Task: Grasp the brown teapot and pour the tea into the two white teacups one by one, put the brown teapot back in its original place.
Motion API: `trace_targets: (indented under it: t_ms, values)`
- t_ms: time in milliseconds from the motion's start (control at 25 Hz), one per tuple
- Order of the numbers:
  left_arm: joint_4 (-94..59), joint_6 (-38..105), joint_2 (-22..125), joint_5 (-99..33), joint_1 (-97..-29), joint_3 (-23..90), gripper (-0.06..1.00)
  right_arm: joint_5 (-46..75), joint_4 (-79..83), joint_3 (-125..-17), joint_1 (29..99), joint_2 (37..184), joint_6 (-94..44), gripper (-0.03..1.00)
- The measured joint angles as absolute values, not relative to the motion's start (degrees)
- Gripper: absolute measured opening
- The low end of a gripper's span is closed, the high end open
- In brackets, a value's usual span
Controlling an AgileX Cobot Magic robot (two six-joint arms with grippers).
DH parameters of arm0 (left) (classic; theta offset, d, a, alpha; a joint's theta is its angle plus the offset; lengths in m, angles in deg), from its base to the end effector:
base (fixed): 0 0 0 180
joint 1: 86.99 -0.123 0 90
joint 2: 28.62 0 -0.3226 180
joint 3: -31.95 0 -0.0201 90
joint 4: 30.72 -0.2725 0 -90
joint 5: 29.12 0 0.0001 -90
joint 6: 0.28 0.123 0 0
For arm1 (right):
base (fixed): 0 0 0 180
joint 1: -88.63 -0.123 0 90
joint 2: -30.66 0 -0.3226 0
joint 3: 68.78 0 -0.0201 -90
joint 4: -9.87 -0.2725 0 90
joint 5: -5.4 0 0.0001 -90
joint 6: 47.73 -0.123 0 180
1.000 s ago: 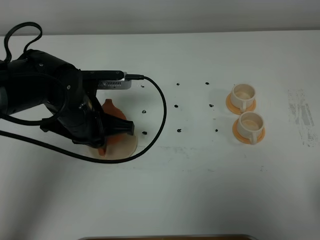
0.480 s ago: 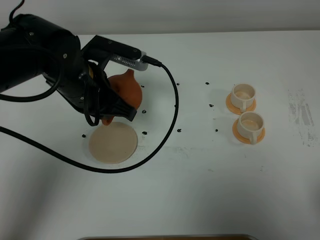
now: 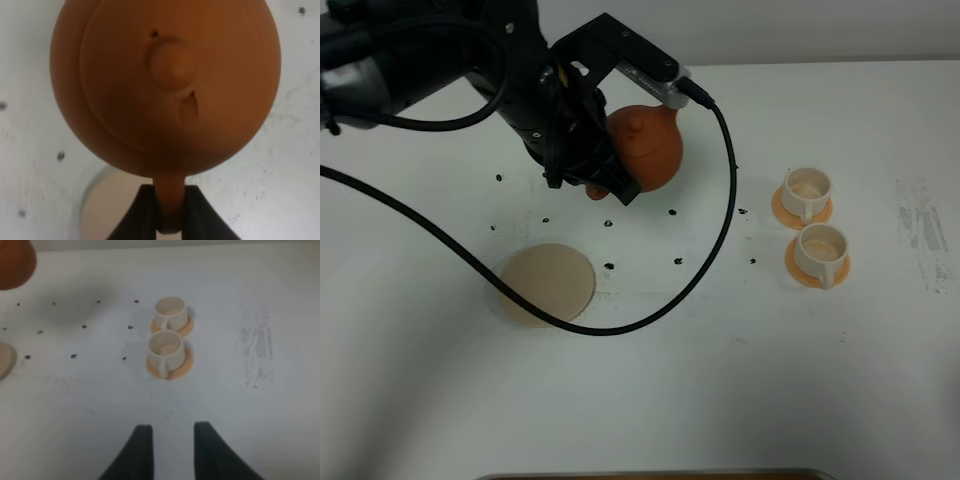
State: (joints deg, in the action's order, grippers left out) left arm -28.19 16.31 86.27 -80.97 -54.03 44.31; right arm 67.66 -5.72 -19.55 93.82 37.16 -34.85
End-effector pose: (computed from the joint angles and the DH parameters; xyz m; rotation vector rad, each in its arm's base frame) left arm 0.3830 -0.2534 0.2653 1.1082 2.4635 -0.1422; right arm 0.0023 0.0292 0.2751 -0.1547 2.0256 0.1282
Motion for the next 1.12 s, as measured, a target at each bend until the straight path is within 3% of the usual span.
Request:
trace_targets:
  t_ms: [440,1120]
  values:
    - [-27.9,28.8,98.1,-82.0,-49.1,59.8,0.13,67.7,-5.7,-19.6,93.8,37.2,-34.8,0.23]
    - [-36.5,35.0,101.6,-77.9,-43.3,60.7,0.13,67.7,-5.7,-19.6,93.8,37.2,-34.8,0.23]
